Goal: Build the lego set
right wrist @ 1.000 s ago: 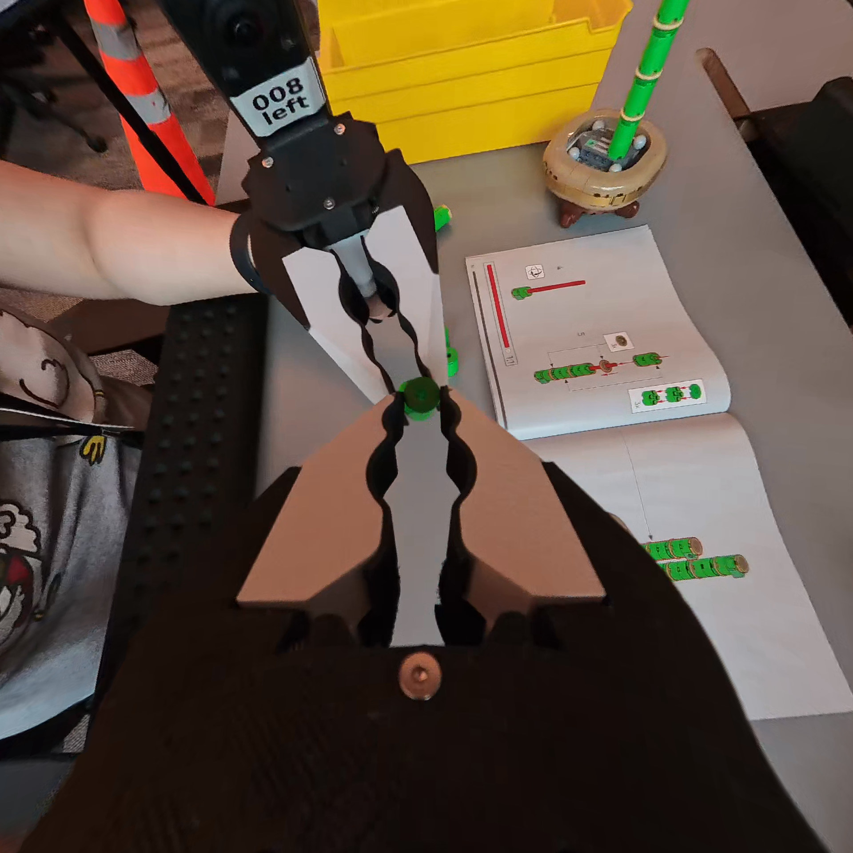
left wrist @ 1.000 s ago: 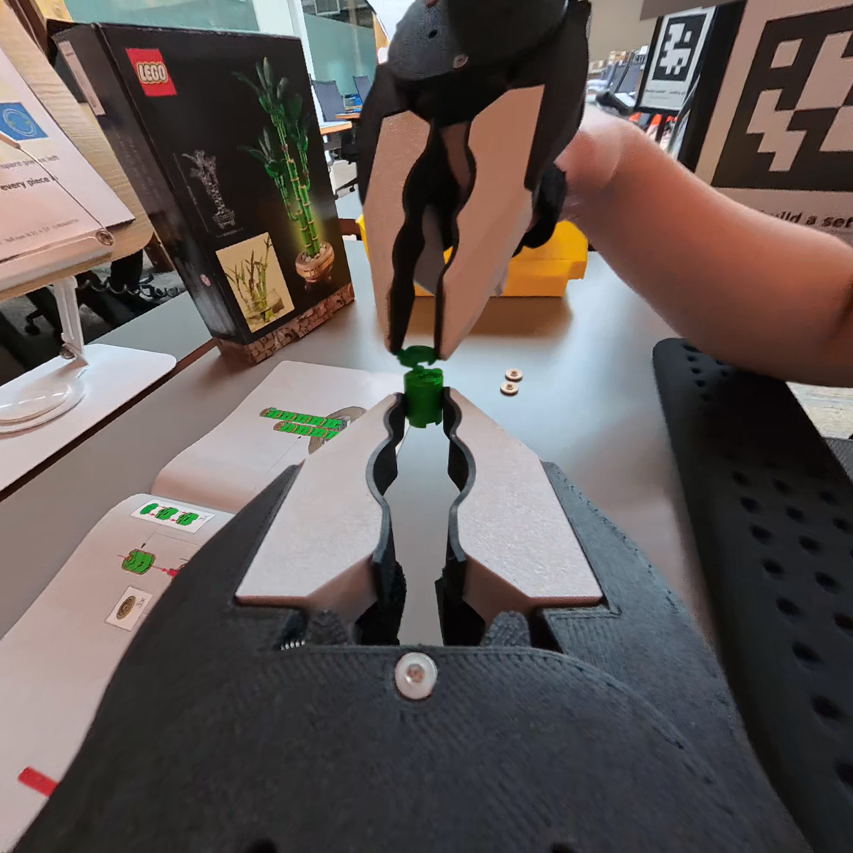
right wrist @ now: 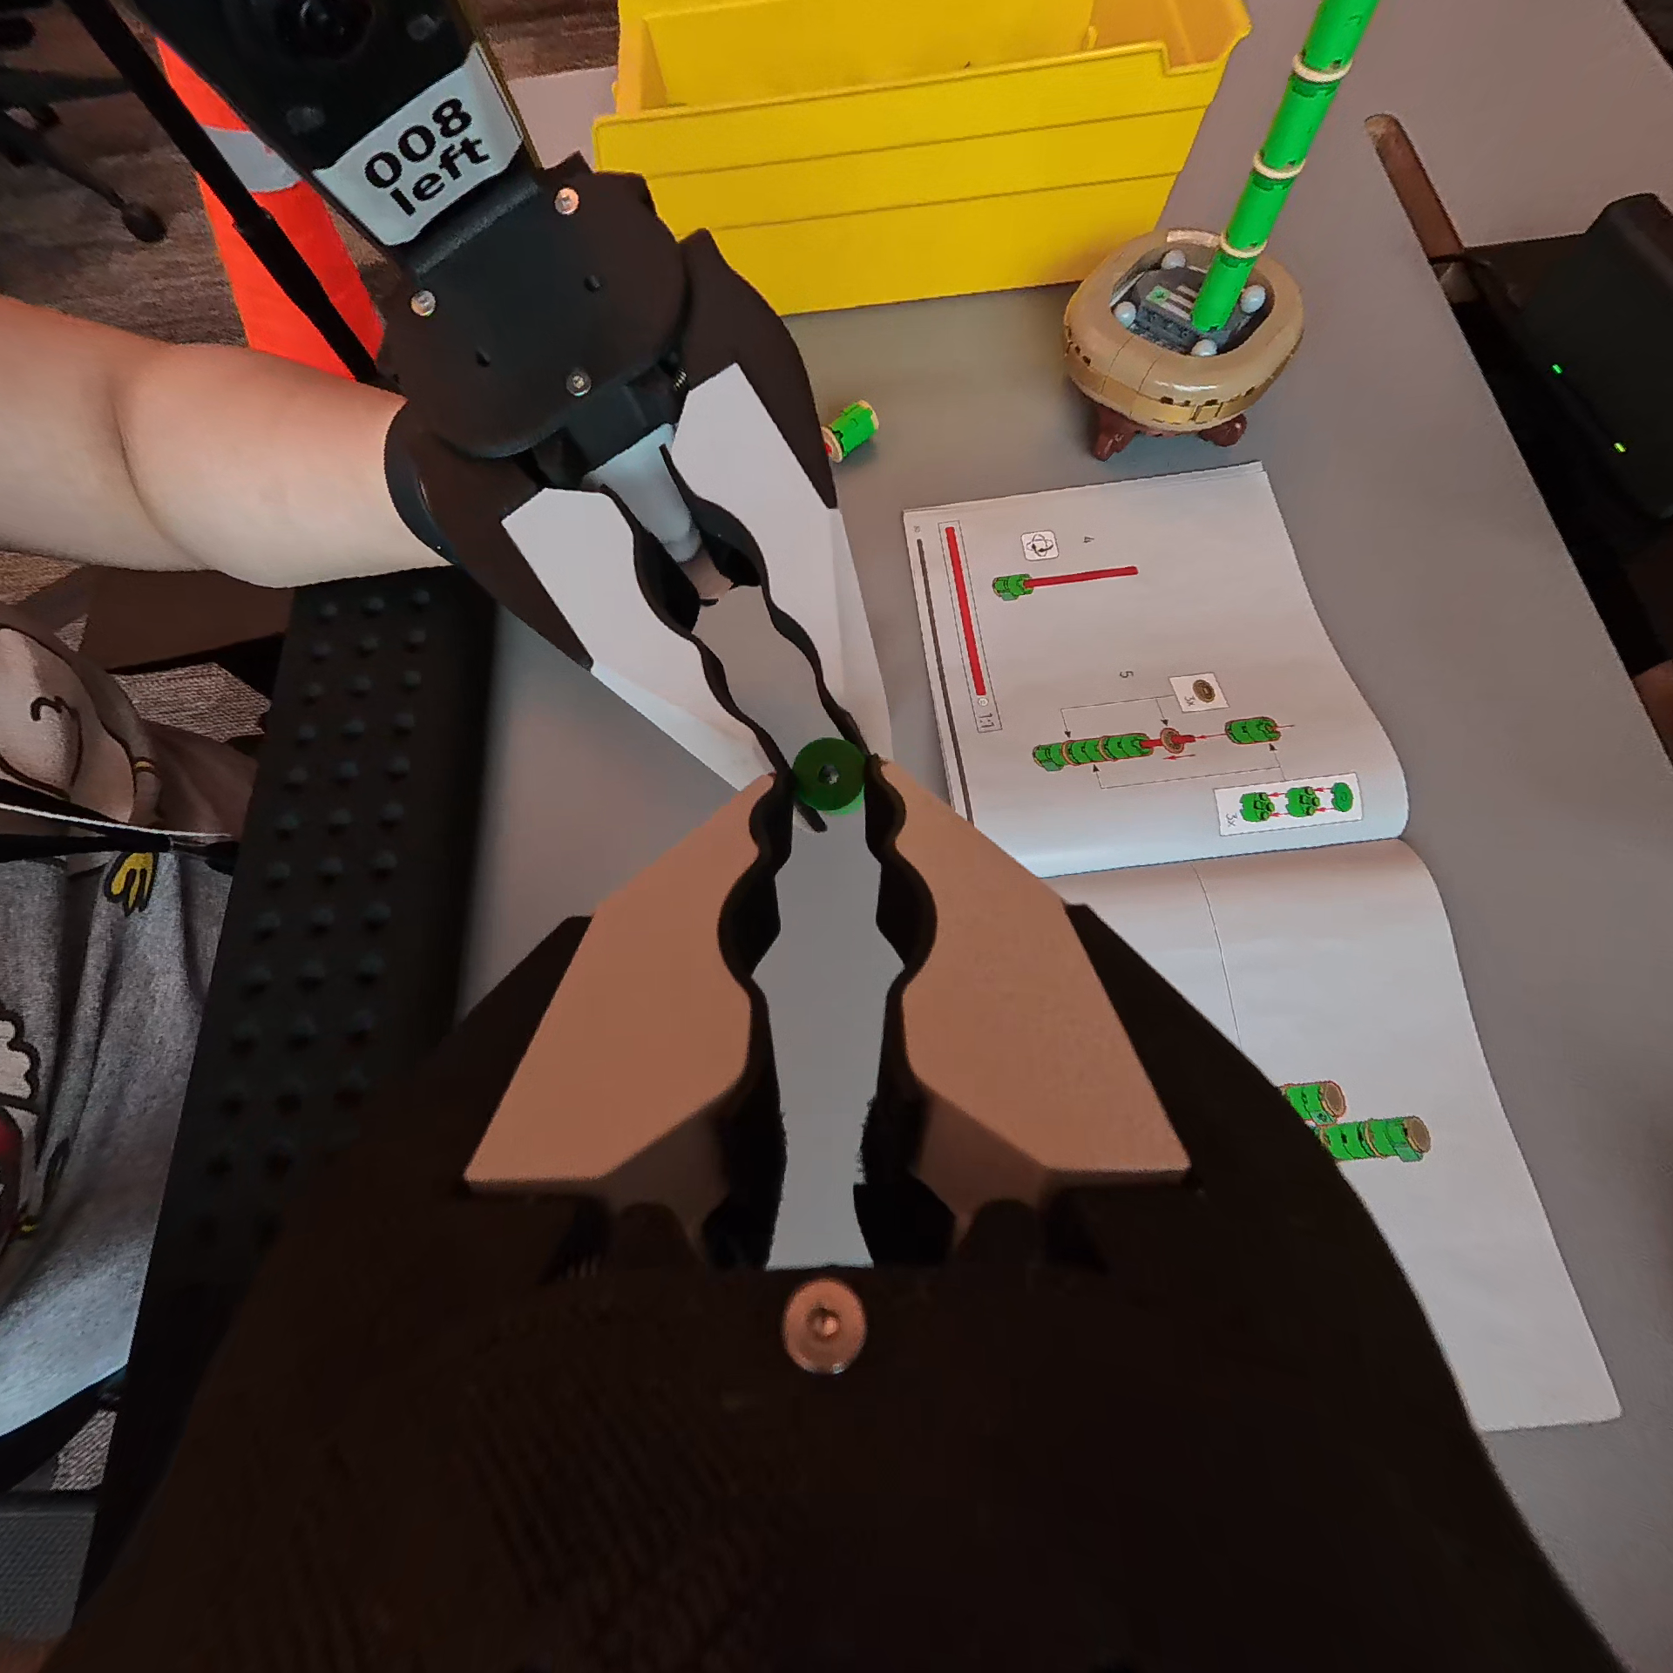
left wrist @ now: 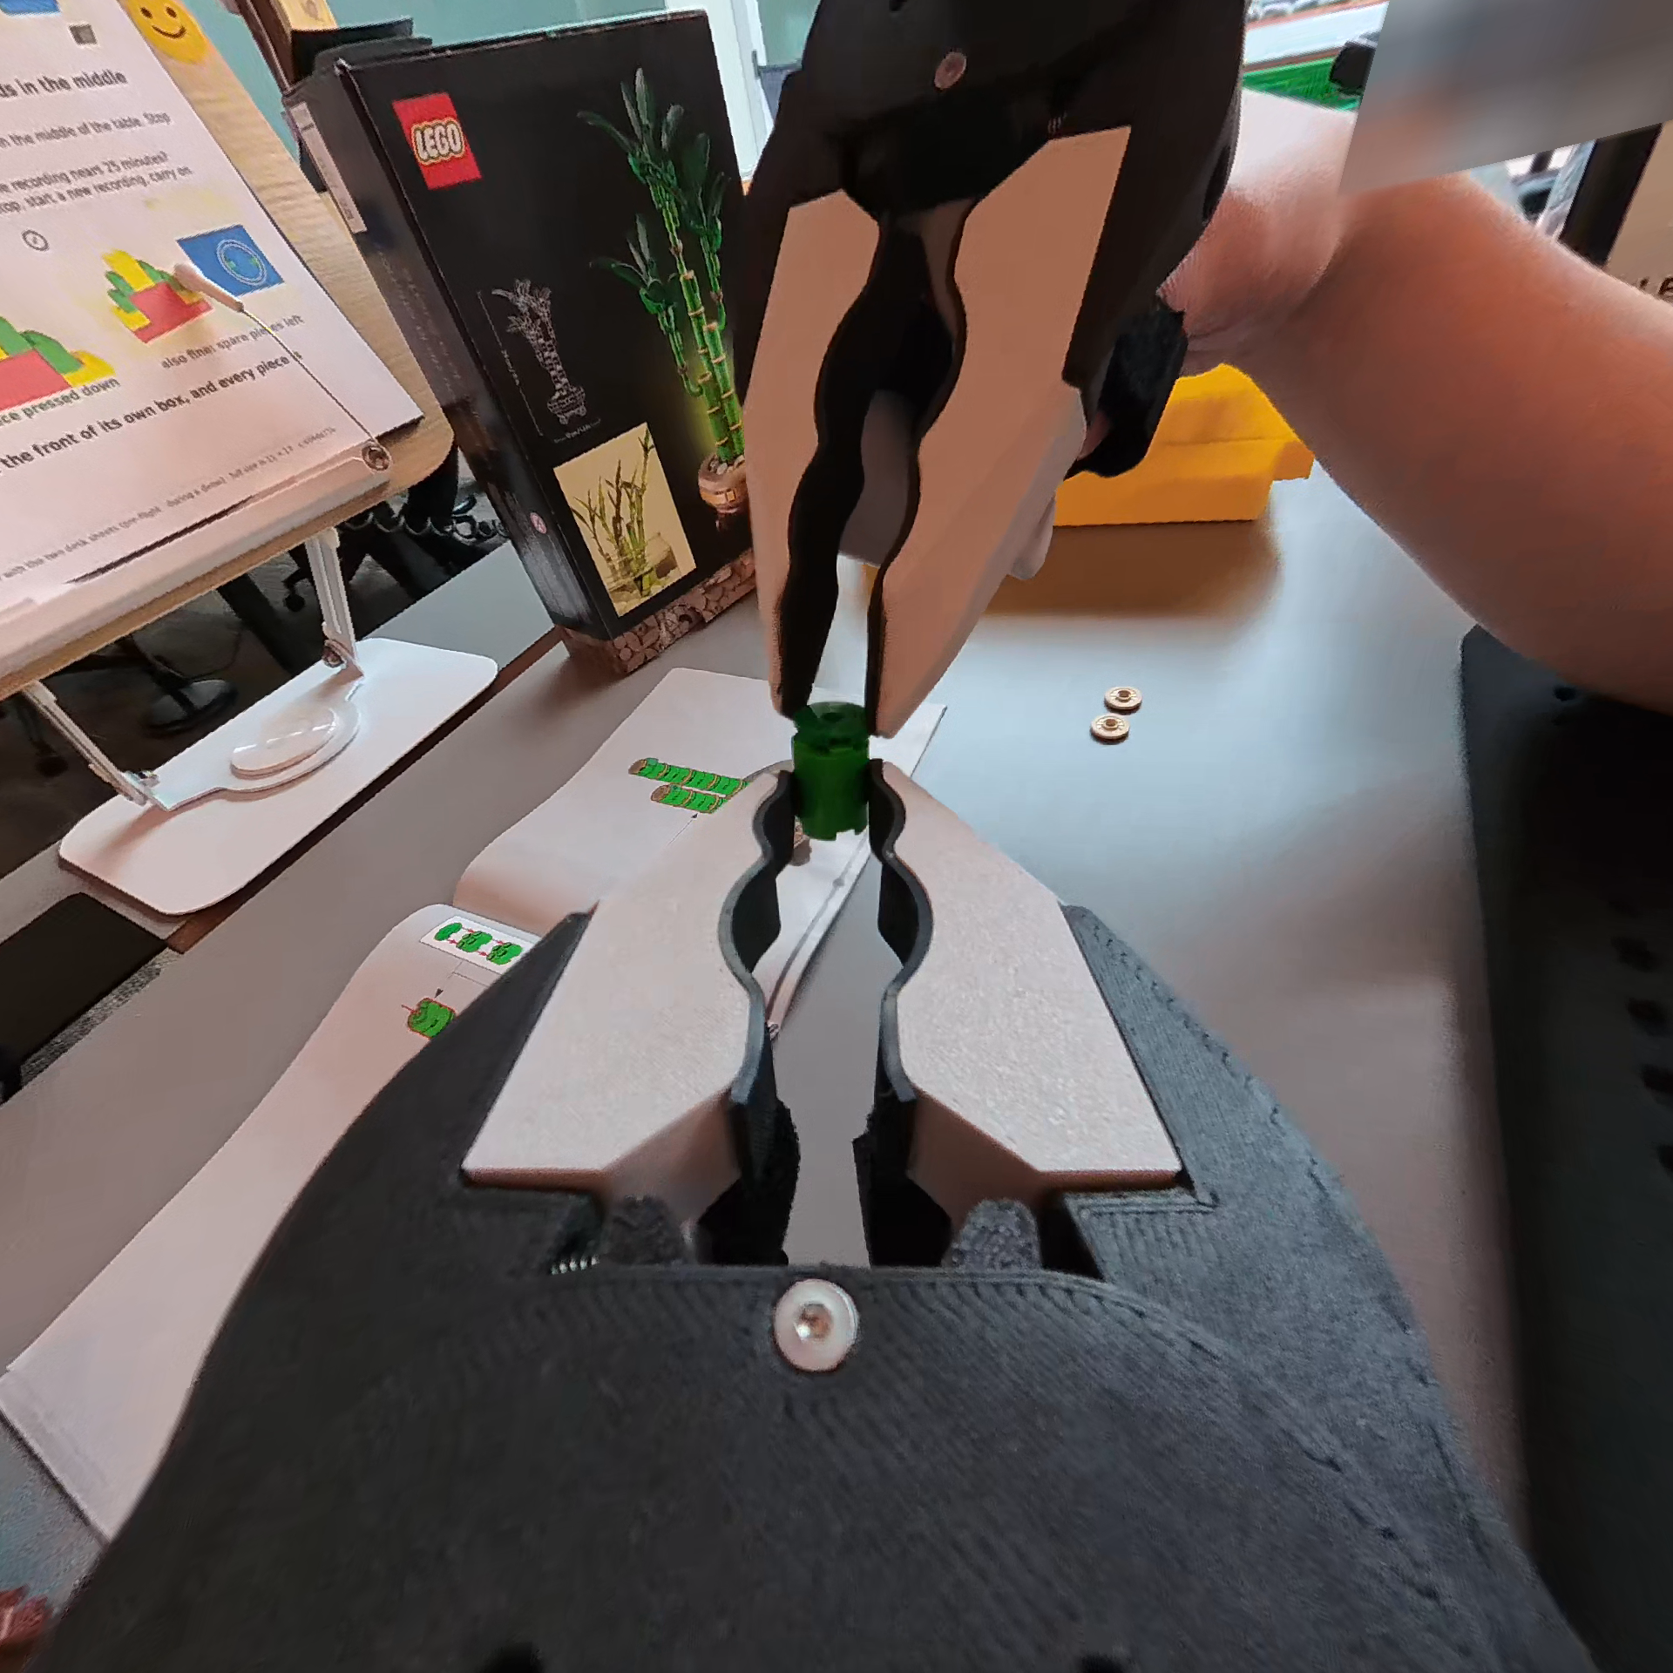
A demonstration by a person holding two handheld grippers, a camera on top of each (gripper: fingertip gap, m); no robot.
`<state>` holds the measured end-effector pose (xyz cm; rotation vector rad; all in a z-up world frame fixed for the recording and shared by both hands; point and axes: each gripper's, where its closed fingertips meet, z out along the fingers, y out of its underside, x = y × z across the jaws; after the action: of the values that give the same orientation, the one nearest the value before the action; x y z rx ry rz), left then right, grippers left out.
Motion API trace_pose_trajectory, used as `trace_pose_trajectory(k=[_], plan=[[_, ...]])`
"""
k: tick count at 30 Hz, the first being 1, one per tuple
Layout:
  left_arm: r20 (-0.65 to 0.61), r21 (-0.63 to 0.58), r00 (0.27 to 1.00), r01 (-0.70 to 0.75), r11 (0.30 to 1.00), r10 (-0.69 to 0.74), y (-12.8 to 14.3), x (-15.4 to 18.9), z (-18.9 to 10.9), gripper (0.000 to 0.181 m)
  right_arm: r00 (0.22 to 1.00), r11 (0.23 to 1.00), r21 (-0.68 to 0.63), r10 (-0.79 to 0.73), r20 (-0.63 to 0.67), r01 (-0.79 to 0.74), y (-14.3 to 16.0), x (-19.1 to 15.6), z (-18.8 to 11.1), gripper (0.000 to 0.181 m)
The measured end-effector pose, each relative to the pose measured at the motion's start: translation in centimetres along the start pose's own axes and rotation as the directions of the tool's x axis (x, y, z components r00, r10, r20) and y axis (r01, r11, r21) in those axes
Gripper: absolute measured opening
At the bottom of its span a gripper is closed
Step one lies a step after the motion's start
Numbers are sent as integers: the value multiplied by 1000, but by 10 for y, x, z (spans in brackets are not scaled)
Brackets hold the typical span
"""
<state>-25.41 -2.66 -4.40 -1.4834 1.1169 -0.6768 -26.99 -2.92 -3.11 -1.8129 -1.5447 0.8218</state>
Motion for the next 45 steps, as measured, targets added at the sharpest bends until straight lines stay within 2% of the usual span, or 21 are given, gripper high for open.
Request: trace_pose_trajectory(k=[14,23,31,35,45], plan=[[-64,-10,997,-47,999,46,-2,11,-3,15,995,996,-18,-86,40,87,3,-11,-3,15],[-85,6,994,-66,998,67,-8,18,-6,14,991,997,15,-75,108,74,0,-19,-7,15],[-131,40,990,64,997,-59,-16,19,-8,14,990,998,30,-50,135,47,-2,-20,-7,16],[-120,40,992,39,998,-34,-14,18,-8,14,991,999,20,-38,129,36,-2,-19,-6,16],[-145,59,986,-78,995,86,-13,31,-5,15,976,998,-20,55,210,-51,4,-28,-9,15]])
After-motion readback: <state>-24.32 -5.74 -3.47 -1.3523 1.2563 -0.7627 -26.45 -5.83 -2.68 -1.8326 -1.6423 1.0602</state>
